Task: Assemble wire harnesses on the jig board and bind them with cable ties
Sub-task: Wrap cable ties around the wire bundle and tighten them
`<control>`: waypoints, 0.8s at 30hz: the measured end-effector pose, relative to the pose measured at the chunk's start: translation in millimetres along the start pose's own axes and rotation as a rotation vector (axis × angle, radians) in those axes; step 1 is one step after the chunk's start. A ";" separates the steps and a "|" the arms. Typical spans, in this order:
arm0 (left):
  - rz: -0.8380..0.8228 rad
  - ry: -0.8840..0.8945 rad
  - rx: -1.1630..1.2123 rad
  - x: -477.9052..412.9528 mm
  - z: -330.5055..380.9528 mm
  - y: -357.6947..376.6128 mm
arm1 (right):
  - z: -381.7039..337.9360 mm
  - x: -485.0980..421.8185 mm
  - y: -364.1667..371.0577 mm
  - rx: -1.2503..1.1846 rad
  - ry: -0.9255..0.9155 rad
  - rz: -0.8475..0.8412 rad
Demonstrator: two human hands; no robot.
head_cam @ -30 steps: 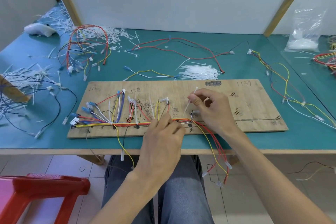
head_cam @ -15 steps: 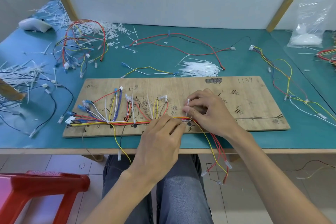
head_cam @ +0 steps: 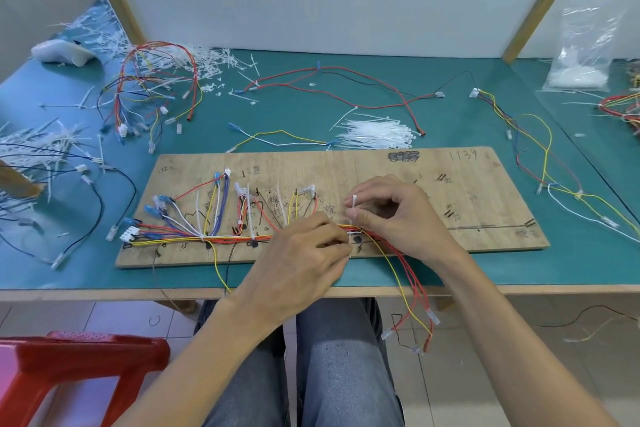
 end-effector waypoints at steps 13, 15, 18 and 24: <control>0.087 -0.328 0.340 -1.5 -25.0 6.6 | 0.6 1.8 -1.5 -0.001 0.006 0.039; 0.129 -0.430 0.420 -3.6 -32.7 6.8 | 0.4 2.2 0.6 0.040 0.006 -0.007; 0.178 -0.528 0.488 -8.1 -39.6 7.2 | -0.2 7.5 6.9 0.112 0.000 -0.079; 0.207 -0.601 0.532 -12.1 -41.6 12.6 | -2.6 13.7 6.8 0.142 -0.027 -0.043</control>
Point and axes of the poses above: each hand's wrist, its own x-axis away from the middle knuckle, its own y-axis out of the palm, z = x × y, the point moved 9 cm from there along -x, towards the middle knuckle, and after that the axes turned 8 degrees about -z, right-handed, at the moved point
